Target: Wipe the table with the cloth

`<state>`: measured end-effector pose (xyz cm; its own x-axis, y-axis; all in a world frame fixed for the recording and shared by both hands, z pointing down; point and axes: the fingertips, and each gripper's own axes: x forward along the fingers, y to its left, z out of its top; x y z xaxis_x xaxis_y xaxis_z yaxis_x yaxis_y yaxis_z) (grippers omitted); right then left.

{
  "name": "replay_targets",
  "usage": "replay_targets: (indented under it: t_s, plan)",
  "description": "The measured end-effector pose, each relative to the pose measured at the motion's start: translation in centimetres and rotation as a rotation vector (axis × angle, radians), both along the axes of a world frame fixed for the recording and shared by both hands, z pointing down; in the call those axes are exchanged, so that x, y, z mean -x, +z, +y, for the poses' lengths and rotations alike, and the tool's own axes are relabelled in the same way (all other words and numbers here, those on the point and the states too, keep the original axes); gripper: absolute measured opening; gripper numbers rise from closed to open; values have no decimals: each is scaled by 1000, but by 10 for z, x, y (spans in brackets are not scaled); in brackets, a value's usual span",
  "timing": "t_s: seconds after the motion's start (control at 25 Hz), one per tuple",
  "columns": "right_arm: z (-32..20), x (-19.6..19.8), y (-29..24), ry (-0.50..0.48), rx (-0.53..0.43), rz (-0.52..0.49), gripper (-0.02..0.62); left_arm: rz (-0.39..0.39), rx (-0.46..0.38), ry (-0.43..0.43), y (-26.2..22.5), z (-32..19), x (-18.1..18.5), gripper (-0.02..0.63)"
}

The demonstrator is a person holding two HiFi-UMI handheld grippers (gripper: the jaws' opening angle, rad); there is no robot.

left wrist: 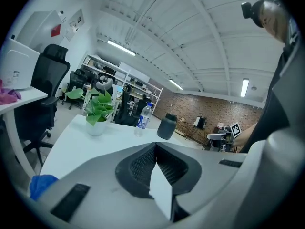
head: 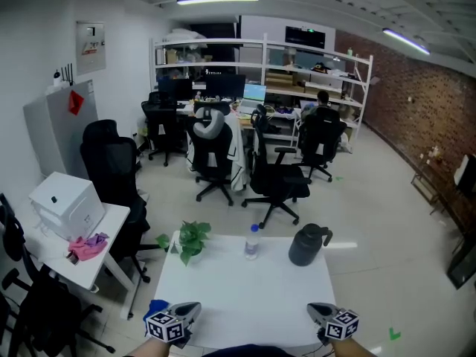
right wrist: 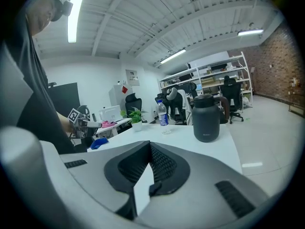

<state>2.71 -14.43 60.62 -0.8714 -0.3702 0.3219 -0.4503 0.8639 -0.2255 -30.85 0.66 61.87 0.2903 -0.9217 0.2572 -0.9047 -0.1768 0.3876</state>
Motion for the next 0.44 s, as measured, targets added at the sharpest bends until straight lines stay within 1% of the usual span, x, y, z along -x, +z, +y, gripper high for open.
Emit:
replay_targets:
  t_s: [0.44]
  plan:
    - [-2,2,-4,-8,-1,1,9,-4,14,2,-2,3,1,-1]
